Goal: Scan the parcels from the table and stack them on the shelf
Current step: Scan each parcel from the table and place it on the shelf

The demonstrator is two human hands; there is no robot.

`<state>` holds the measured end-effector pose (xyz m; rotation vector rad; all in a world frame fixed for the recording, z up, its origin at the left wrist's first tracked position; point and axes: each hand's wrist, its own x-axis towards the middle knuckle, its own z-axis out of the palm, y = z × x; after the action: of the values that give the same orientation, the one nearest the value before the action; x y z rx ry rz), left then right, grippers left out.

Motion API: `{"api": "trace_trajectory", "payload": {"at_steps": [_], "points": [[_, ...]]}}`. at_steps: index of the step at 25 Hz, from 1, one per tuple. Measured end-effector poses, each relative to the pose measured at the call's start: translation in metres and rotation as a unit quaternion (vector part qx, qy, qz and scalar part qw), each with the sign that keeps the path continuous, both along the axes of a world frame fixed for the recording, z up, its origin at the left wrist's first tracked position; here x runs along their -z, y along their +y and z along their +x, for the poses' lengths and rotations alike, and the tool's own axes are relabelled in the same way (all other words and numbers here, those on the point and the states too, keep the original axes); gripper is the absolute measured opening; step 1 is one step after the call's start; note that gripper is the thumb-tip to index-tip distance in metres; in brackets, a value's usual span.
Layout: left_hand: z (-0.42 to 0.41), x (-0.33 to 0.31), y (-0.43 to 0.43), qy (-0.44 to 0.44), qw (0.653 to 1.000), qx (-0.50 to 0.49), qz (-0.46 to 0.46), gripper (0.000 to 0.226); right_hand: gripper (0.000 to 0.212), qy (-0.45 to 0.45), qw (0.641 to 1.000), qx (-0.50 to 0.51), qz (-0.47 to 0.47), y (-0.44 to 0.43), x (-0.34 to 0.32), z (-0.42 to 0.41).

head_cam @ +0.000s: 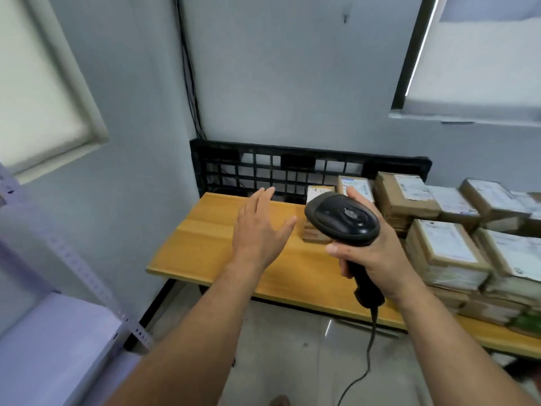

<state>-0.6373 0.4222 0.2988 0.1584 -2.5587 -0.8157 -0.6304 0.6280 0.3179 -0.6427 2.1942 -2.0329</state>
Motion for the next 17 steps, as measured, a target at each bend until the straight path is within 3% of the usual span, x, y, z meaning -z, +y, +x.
{"api": "trace_trajectory", "payload": {"at_steps": [10,17], "points": [[-0.176,0.031,0.006,-0.119,0.991,0.057,0.03,0.064,0.1,-0.025,0.997,0.075,0.019,0.015,0.01,-0.157],[-0.244,0.062,0.032,-0.227,0.97,0.08,0.024,0.07,0.094,-0.055,0.995,0.084,0.018,0.03,0.025,-0.214]]}}
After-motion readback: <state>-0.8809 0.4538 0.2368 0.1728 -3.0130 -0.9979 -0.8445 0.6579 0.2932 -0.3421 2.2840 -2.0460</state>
